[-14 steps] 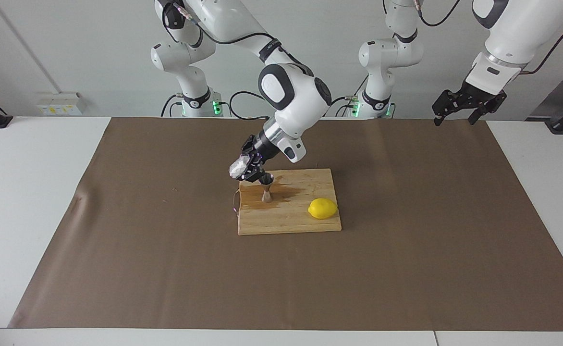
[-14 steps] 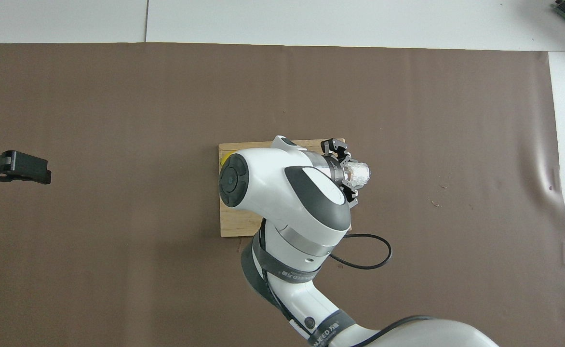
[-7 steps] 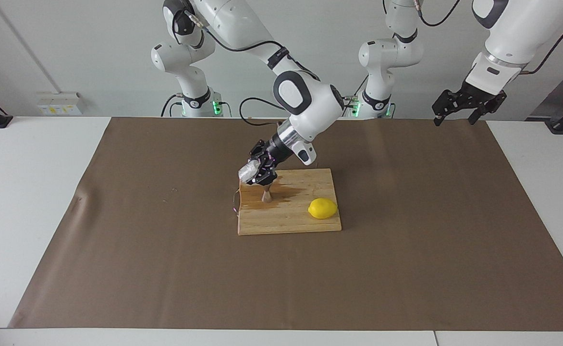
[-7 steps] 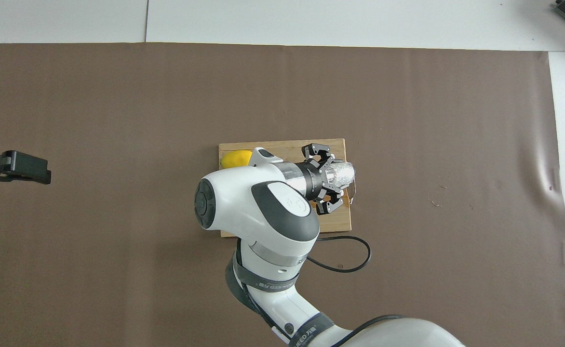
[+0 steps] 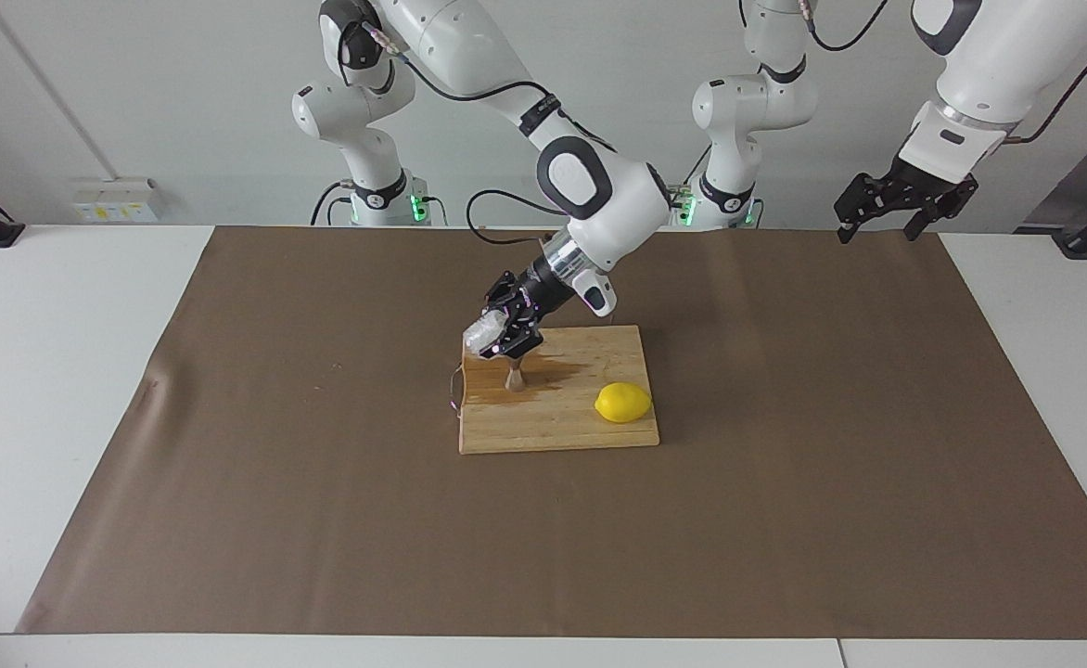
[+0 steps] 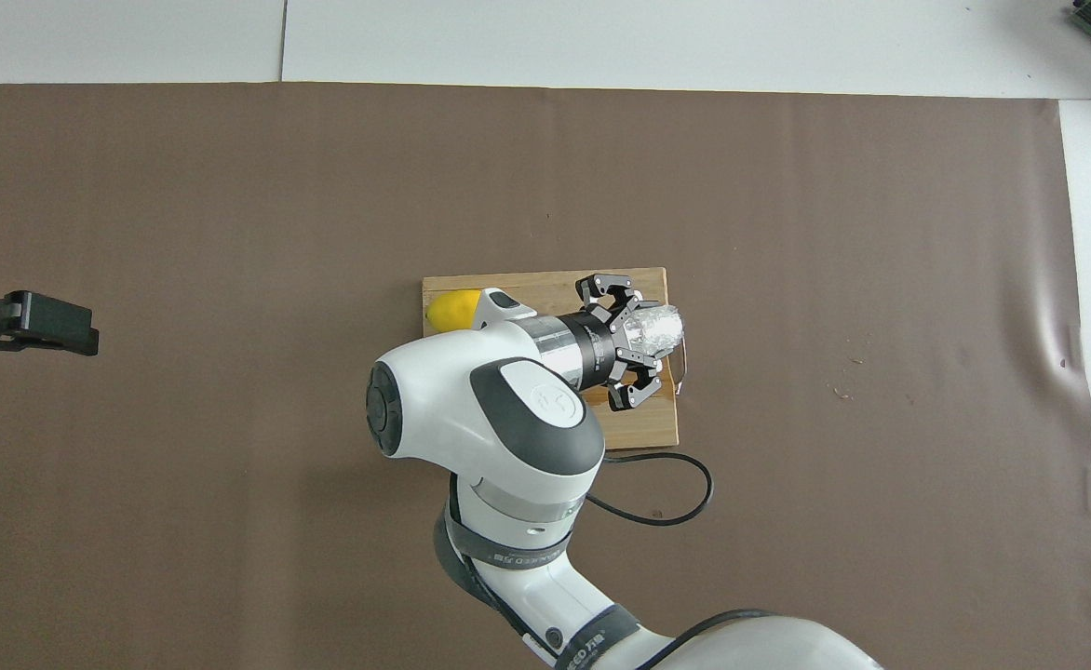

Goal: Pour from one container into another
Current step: 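Tilt the clear glass with the right gripper to pour into the cup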

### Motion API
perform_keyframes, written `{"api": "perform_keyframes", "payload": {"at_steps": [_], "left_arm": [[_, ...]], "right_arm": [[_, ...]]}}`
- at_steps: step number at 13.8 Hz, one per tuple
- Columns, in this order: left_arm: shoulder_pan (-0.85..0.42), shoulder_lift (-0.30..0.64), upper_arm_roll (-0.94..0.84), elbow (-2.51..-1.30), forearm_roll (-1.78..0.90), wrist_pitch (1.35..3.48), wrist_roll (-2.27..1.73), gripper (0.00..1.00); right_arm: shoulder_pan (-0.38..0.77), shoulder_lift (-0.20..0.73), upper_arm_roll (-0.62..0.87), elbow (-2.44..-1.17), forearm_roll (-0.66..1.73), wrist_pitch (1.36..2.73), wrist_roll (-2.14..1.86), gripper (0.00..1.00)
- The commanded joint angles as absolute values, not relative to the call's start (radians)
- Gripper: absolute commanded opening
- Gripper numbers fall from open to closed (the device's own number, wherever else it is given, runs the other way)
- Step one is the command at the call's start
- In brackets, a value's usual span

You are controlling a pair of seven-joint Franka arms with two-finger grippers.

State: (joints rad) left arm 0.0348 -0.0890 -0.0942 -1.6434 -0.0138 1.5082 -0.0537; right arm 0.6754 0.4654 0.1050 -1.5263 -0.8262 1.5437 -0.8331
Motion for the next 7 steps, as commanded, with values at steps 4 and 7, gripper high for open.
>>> {"api": "perform_keyframes", "payload": {"at_steps": [4, 7], "left_arm": [[0.043, -0.094, -0.095, -1.646, -0.025, 1.496, -0.044, 1.0], [0.043, -0.094, -0.095, -1.646, -0.025, 1.494, -0.044, 1.0]], "right_arm": [[0.678, 0.442, 0.126, -1.601, -0.913, 1.543, -0.841, 0.0], [0.678, 0.43, 0.127, -1.638, -0.952, 1.572, -0.841, 0.0]]}}
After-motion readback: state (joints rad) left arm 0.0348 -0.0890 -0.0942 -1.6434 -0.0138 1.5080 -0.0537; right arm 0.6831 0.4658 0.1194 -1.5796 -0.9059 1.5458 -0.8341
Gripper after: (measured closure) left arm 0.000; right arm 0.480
